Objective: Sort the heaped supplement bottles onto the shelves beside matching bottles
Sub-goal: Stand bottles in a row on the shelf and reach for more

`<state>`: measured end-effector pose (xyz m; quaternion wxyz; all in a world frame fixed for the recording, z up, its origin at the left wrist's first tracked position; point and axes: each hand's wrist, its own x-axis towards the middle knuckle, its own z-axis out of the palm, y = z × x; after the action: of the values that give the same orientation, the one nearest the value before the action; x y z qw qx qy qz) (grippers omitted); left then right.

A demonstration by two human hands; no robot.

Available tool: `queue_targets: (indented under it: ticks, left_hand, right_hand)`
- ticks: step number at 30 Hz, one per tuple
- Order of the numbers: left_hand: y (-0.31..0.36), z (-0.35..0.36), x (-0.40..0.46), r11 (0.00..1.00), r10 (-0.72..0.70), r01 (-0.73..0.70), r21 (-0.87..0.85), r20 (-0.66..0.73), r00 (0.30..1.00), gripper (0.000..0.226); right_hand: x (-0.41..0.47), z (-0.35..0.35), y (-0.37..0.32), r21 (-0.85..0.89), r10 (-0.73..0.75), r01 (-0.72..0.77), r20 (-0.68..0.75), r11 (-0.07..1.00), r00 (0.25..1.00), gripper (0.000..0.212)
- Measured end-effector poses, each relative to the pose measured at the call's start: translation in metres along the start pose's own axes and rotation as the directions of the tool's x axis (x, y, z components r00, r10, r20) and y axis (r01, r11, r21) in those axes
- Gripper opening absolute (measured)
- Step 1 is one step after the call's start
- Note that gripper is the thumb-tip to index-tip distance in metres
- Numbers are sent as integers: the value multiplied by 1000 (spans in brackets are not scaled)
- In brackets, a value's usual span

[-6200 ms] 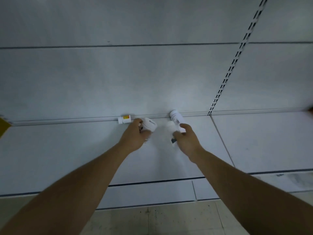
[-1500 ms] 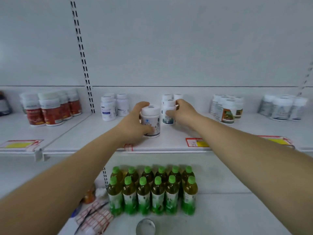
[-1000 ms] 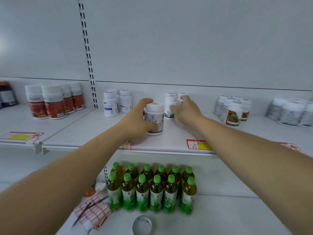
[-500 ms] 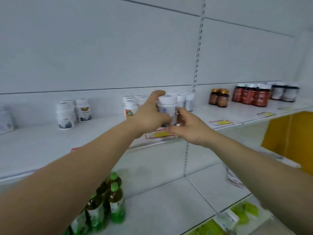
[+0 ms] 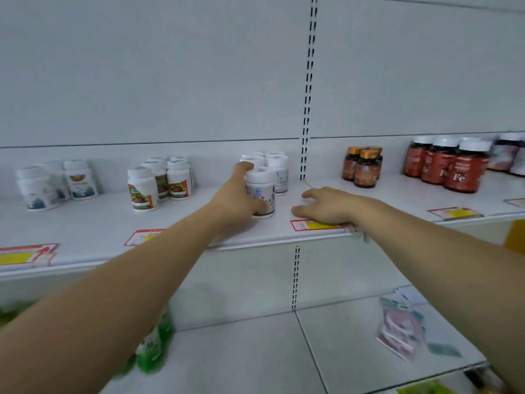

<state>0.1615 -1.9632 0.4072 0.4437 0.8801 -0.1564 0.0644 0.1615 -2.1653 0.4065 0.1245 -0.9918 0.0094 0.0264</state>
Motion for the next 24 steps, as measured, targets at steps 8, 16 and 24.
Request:
queue_targets:
  ticks: [8, 16, 24]
  left_hand:
    - [-3, 12, 19, 998, -36, 41, 51, -103, 994, 89]
    - [-3, 11, 32, 983, -95, 112, 145, -118, 988, 94]
    - [-7, -28, 4, 958, -141, 137, 252, -4, 990, 82]
  right_hand:
    - [26, 14, 15, -76, -8, 6, -31, 997, 999, 84]
    - [31, 6, 18, 18, 2, -2, 2, 1000, 1000, 77]
    - [9, -22, -12, 89, -36, 53, -190, 995, 981, 75]
